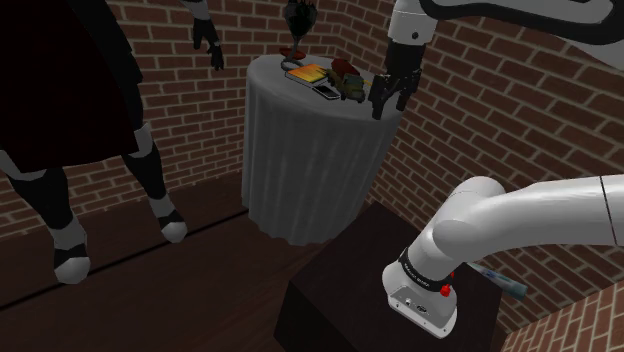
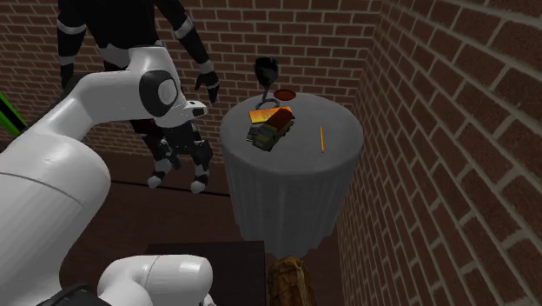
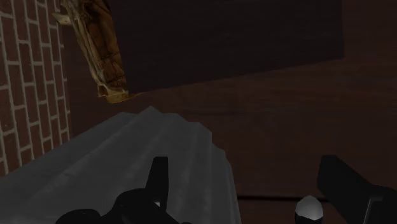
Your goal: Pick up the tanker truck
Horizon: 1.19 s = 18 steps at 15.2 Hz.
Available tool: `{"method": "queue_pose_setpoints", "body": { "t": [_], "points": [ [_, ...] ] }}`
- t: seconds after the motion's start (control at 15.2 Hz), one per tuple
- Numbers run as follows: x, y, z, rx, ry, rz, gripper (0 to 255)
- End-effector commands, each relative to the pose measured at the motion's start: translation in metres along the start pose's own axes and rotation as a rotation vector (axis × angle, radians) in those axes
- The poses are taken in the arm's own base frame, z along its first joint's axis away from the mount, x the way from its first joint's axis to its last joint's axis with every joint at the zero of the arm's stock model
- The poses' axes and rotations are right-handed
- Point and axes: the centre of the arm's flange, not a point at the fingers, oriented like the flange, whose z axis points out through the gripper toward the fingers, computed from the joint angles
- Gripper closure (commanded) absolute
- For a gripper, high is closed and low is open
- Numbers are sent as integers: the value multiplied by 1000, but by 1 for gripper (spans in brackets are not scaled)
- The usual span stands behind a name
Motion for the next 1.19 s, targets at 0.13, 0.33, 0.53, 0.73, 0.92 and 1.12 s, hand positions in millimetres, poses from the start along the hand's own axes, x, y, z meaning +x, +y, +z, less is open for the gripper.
{"method": "queue_pose_setpoints", "body": {
  "t": [0.13, 0.33, 0.53, 0.73, 0.92, 1.12],
  "points": [
    [22, 16, -1, 23, 11, 35, 0],
    [53, 41, -3, 57, 27, 87, 0],
    [83, 67, -4, 92, 44, 139, 0],
    [112, 95, -4, 126, 60, 191, 0],
    [139, 125, -4, 161, 77, 243, 0],
    [164, 156, -4, 195, 93, 295, 0]
  ]
}}
